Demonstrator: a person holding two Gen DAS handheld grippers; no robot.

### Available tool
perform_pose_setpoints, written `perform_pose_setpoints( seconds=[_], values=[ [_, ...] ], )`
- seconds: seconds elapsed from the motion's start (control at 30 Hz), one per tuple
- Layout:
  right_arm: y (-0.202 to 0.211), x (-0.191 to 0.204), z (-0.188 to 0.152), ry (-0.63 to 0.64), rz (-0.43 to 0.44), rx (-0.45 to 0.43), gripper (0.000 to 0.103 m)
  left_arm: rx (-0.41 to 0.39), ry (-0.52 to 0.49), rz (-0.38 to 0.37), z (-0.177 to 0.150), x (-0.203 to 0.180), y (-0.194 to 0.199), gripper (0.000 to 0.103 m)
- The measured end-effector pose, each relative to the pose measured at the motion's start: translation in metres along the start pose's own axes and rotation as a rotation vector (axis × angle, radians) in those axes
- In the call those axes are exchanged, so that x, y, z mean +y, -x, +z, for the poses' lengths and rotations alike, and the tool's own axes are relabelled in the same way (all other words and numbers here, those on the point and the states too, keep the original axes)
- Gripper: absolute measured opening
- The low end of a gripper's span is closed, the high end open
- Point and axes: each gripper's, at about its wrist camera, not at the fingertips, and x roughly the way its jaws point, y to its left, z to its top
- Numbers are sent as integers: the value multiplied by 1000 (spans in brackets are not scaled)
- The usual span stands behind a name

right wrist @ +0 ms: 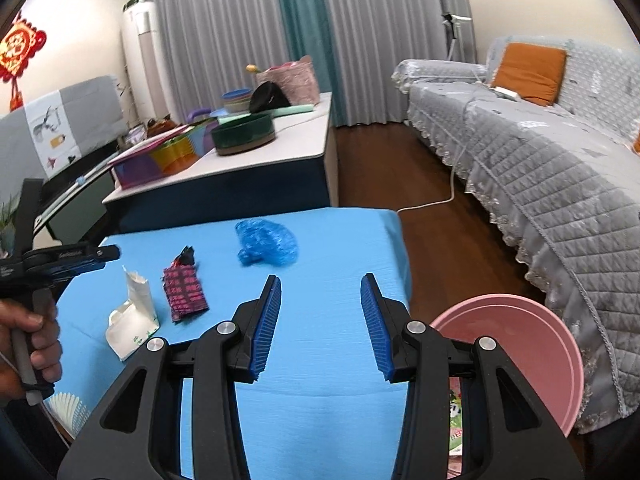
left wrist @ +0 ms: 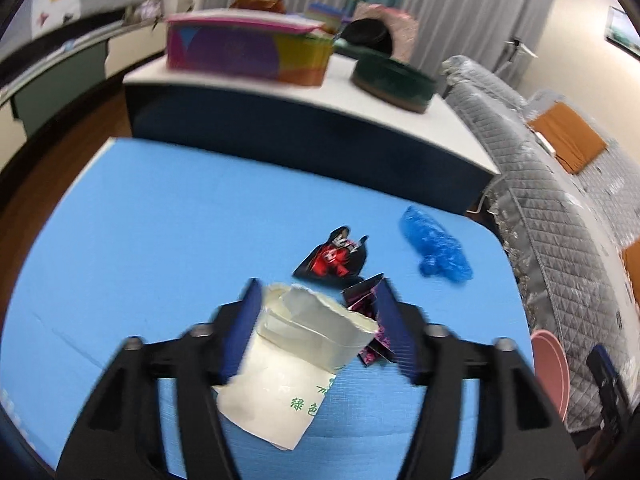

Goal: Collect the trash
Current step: 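Move both tools back over the table toward the remaining trash, then grasp the white paper bag with left tool while right tool grasps pink-black packet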

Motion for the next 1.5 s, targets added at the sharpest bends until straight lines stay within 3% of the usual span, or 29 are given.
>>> perform_pose_setpoints(
  seconds=[0.1, 0.23, 0.43, 0.47, 0.53, 0.67, 0.93, 1.23, 1.5],
  values=[
    [-11, 9, -2, 16, 11, 17, 43, 36, 46, -12, -2, 0, -12, 61],
    [-24, 17, -5, 32, 26, 37, 43, 55, 27, -4, -4, -7, -21, 60],
    [-43, 30, -7, 49, 50, 62, 43, 73, 20, 19, -3, -2, -26, 35],
    [-45, 32, -7, 52, 54, 65, 43, 74, 16, 29, -3, 0, -25, 27],
    [-50, 39, -9, 63, 66, 72, 43, 71, 16, 43, -1, 3, -24, 24],
    [-59, 55, -13, 97, 88, 86, 43, 64, 14, 75, 3, 12, -20, 3],
    [-84, 98, -19, 152, 181, 140, 44, 14, -29, 106, 8, 18, -5, 1],
    [-139, 150, -12, 198, 218, 208, 70, -27, -41, 112, 15, 30, 6, 1],
    [-174, 165, -12, 216, 215, 285, 72, -48, -27, 110, 19, 44, 16, 0]
  ],
)
